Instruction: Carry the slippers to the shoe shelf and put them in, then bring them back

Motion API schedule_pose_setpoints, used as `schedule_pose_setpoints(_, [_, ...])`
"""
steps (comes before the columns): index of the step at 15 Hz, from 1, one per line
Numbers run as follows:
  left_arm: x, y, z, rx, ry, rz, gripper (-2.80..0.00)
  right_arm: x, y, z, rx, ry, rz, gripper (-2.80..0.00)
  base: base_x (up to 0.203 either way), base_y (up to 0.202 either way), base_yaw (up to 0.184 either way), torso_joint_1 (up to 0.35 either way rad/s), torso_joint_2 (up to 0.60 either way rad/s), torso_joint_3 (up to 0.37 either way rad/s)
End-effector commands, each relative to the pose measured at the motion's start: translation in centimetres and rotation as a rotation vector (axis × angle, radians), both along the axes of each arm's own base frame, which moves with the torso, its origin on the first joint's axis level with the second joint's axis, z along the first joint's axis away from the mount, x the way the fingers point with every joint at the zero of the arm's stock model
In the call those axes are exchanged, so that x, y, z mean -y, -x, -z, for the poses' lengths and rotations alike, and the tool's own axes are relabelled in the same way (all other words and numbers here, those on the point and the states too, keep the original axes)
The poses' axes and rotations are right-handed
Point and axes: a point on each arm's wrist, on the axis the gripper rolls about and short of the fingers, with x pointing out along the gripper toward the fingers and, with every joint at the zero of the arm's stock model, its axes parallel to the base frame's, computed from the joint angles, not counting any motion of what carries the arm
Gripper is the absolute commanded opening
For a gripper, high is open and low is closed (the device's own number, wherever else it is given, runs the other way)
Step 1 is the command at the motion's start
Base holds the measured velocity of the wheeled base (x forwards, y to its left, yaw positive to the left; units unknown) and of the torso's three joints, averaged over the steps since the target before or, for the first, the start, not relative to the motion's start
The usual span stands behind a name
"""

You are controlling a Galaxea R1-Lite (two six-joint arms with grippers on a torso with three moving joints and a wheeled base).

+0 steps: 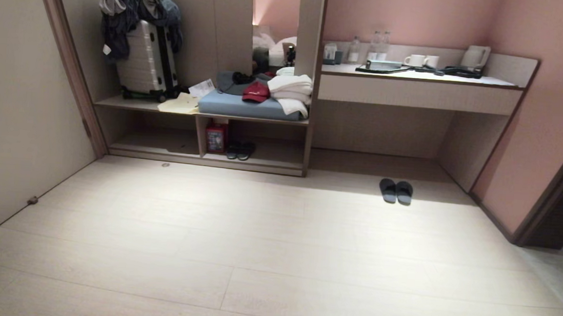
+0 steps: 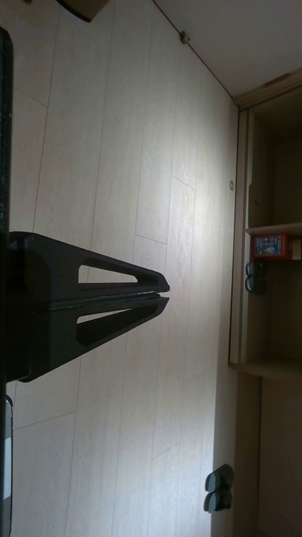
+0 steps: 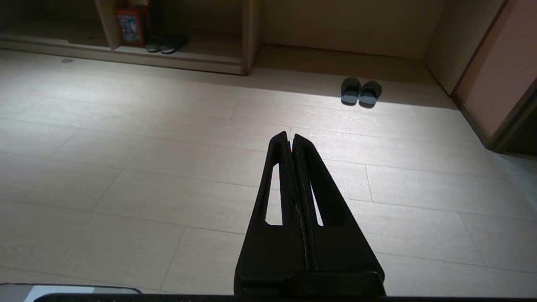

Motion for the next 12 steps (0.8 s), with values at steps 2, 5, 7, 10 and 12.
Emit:
schedule_pose_setpoints(2, [0.0, -0.02, 0.03, -0.002, 0.0, 0.0, -2.8, 0.0, 0.01, 0.0, 0.002, 0.001, 0.0, -2.8, 0.0, 0.0, 0.0, 0.0, 0.0, 0.0])
schedule_pose_setpoints(5, [0.0, -0.02, 0.03, -0.002, 0.0, 0.0, -2.8, 0.0, 0.01, 0.0, 0.002, 0.002, 0.0, -2.8, 0.0, 0.0, 0.0, 0.0, 0.0, 0.0])
schedule_pose_setpoints(7, [0.0, -0.02, 0.03, -0.002, 0.0, 0.0, -2.8, -0.01, 0.01, 0.01, 0.0, 0.015, -0.005, -2.8, 0.0, 0.0, 0.0, 0.0, 0.0, 0.0])
schedule_pose_setpoints(10, [0.0, -0.02, 0.03, -0.002, 0.002, 0.0, -2.8, 0.01, 0.0, 0.01, -0.001, 0.002, 0.004, -2.8, 0.0, 0.0, 0.0, 0.0, 0.0, 0.0])
schedule_pose_setpoints(12, [0.0, -0.02, 0.04, -0.003, 0.003, 0.0, -2.8, 0.01, 0.01, 0.01, 0.001, 0.0, 0.004, -2.8, 0.0, 0.0, 0.0, 0.0, 0.0, 0.0])
